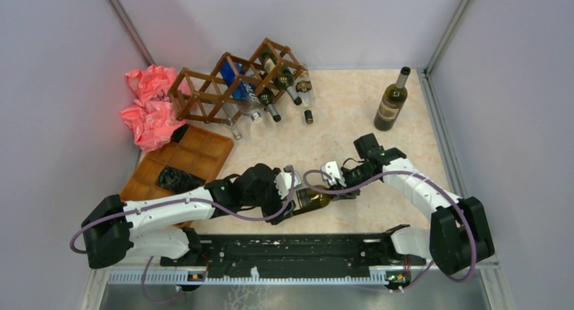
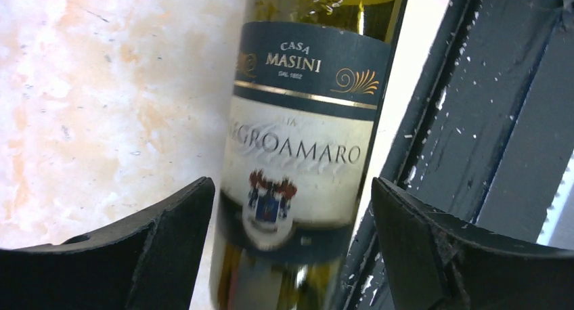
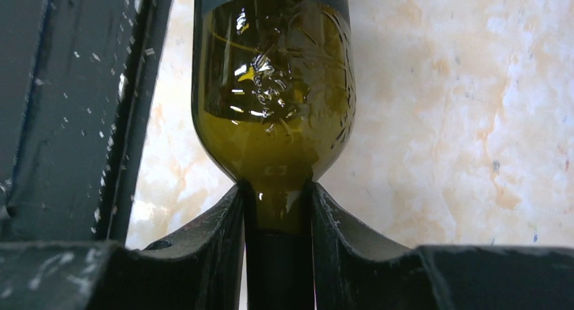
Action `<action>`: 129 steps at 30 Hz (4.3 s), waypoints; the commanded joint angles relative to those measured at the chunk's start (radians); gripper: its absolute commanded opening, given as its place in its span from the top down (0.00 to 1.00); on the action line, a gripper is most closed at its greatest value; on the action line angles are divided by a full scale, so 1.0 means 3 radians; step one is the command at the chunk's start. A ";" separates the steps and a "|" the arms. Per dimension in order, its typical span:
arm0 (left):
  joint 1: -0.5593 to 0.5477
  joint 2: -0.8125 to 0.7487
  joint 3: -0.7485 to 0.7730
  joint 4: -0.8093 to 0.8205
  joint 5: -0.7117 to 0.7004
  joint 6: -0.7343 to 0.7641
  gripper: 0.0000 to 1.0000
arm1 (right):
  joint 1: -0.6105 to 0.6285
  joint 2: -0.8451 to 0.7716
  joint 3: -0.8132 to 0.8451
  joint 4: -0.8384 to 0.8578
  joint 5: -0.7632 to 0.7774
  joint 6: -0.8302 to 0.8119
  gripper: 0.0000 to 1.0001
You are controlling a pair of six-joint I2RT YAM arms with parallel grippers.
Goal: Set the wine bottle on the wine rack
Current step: Pick up the wine bottle from the center of the board, then adjust the wine rack at the center of the board.
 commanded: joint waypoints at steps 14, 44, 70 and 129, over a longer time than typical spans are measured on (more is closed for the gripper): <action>0.0020 -0.0514 0.0234 0.0032 -0.0374 -0.0218 0.01 | -0.0149 -0.0120 0.0242 -0.0132 -0.0531 0.0087 1.00; 0.2203 0.0055 0.1660 -0.0179 0.0217 -0.0654 0.07 | -0.0274 -0.0261 0.0355 -0.0016 -0.0548 0.0603 1.00; 0.3052 0.1859 0.3027 0.0289 -0.0060 -0.1680 0.22 | -0.0275 -0.0258 0.0348 -0.0055 -0.0619 0.0544 1.00; 0.2745 0.1740 0.2152 0.1458 0.0788 -0.3496 0.71 | -0.0289 -0.0360 0.0356 0.0020 -0.0621 0.0661 1.00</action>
